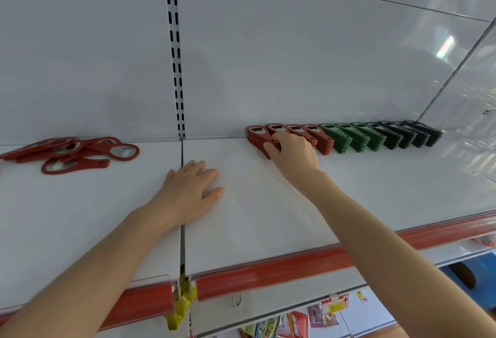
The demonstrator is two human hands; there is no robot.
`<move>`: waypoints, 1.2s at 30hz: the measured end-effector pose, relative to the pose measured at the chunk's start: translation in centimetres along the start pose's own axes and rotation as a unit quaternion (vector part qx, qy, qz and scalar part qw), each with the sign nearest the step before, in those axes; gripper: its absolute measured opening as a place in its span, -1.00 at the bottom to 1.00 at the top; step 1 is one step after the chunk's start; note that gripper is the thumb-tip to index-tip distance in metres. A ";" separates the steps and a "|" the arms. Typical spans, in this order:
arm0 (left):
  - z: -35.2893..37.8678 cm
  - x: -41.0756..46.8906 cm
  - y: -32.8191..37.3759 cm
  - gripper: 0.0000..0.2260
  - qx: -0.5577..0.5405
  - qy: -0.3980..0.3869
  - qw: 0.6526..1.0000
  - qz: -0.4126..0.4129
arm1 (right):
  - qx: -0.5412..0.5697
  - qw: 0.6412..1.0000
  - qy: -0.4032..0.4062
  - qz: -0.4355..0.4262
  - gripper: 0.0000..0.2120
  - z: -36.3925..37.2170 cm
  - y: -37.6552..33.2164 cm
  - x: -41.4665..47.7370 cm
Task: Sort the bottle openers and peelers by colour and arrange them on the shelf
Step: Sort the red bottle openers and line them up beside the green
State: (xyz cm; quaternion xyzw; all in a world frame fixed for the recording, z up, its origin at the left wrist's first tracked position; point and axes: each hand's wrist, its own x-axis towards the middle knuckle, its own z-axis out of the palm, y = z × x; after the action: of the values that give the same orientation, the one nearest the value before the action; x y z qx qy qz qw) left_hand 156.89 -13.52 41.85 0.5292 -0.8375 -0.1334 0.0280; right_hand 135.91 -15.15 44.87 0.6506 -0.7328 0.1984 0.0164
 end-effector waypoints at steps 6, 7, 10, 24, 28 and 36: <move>-3.4 -2.3 0.3 -0.58 0.068 0.038 0.997 0.003 | 0.110 0.987 0.013 -0.112 -0.74 -2.8 -1.6 -1.8; -4.0 -3.2 0.3 -0.54 0.055 0.062 0.997 0.004 | 0.128 0.984 0.003 -0.123 -0.75 -2.9 -2.2 -1.9; -5.0 -6.3 -0.6 -0.46 0.025 0.147 0.989 0.005 | 0.144 0.976 -0.023 -0.160 -0.72 -2.6 -4.6 -2.2; -5.0 -20.2 -14.0 -0.64 -0.034 0.259 0.949 -0.178 | 0.100 0.947 -0.146 -0.268 -0.71 5.3 -22.9 -0.4; -5.3 -21.2 -17.6 -0.70 -0.054 0.251 0.953 -0.163 | 0.002 0.964 -0.200 -0.173 -0.66 8.5 -24.9 1.4; -6.0 -20.0 -22.1 -0.78 -0.095 0.257 0.961 -0.044 | 0.088 0.985 -0.130 -0.069 -0.82 7.6 -25.0 0.2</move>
State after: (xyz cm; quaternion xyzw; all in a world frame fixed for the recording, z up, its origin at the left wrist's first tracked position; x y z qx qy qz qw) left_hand 186.24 -5.79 43.96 0.5766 -0.7616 -0.0727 0.2865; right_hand 161.64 -19.57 44.63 0.7184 -0.6621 0.1744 -0.1226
